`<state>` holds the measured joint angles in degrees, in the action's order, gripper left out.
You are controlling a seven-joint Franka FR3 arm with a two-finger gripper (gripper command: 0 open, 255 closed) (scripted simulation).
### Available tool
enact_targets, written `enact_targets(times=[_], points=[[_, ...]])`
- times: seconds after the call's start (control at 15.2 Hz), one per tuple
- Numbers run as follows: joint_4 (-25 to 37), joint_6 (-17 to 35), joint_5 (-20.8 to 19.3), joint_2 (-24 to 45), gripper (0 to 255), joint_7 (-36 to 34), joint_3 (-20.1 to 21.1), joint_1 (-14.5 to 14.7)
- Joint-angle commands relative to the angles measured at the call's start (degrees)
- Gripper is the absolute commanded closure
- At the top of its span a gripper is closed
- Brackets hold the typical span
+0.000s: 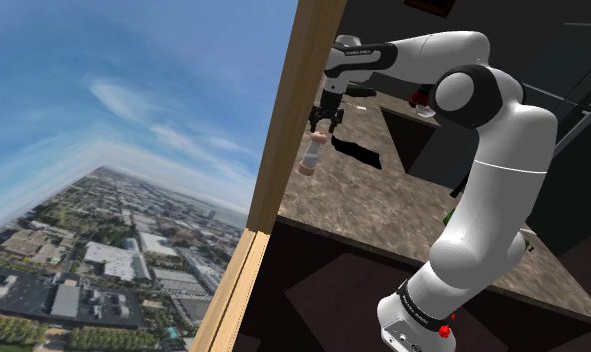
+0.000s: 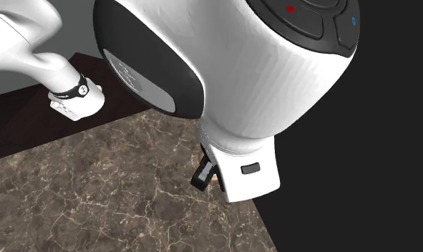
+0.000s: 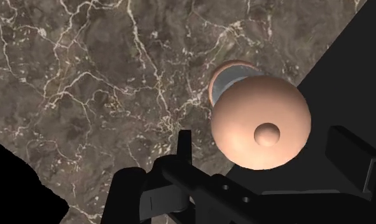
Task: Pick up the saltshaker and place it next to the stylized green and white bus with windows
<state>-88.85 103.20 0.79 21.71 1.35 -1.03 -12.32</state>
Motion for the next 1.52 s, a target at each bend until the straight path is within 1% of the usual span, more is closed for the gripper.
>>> enact_targets(times=[0.0,0.2,0.73,0.79,1.39,1.45], points=[[-1.14,1.26,0.22,0.22,0,0.02,0.00,-0.10],[-2.93,3.19,0.24,0.36,0,0.03,0.01,-0.08],[-2.91,3.18,0.24,0.38,0,0.03,0.01,-0.08],[-2.91,3.18,0.24,0.38,255,0.03,0.01,-0.08],[-2.91,3.18,0.24,0.38,255,0.03,0.01,-0.08],[-2.44,2.50,0.23,0.17,255,0.02,0.01,-0.08]])
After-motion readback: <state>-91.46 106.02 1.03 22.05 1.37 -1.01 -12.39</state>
